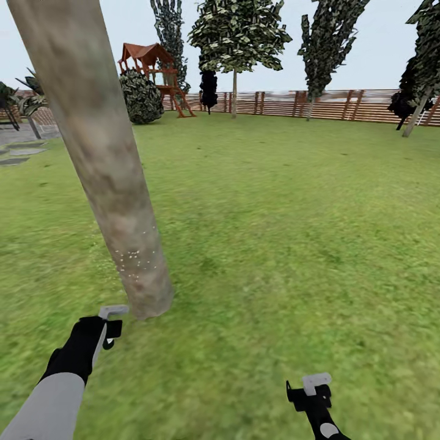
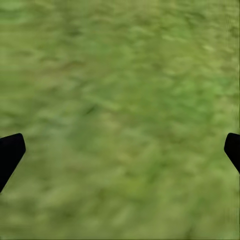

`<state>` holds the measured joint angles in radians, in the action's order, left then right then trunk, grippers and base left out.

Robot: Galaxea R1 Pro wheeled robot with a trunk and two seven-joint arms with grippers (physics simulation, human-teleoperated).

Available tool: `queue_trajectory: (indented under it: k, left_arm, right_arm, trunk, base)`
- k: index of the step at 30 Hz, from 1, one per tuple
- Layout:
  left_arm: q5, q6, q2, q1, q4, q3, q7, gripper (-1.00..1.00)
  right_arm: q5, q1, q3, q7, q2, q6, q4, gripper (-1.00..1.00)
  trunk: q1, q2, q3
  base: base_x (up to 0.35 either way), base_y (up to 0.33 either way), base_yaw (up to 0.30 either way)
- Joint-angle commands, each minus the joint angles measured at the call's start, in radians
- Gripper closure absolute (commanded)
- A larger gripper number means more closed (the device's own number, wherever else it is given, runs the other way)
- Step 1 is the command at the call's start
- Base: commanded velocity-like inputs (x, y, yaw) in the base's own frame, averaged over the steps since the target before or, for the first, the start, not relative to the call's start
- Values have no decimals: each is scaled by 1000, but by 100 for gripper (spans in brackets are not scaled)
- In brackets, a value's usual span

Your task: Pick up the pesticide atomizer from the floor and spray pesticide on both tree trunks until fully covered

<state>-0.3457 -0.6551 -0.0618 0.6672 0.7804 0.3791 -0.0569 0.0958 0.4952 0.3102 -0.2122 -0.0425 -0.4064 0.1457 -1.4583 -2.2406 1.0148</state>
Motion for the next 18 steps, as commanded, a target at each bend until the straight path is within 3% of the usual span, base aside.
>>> queue_trajectory:
  k: [1,8,13,18]
  left_arm:
    - [-7,-3,2,0,0,2,-6,100]
    - [-7,33,13,0,-1,-5,-6,100]
    - [-7,56,1,0,-3,1,-7,100]
    - [-7,57,0,0,-4,2,-6,100]
  right_arm:
    - [10,0,9,-3,0,-3,0,-100]
    - [10,0,7,-3,-1,-3,0,-100]
    - [10,0,7,-3,0,-3,0,-100]
    - [10,0,8,-1,0,-3,0,-100]
  trunk:
    - [0,0,1]
    - [0,0,1]
    - [0,0,1]
    - [0,0,1]
  base:
    - [0,0,105]
    - [103,-72,19]
    - [109,-202,0]
    - [9,-39,0]
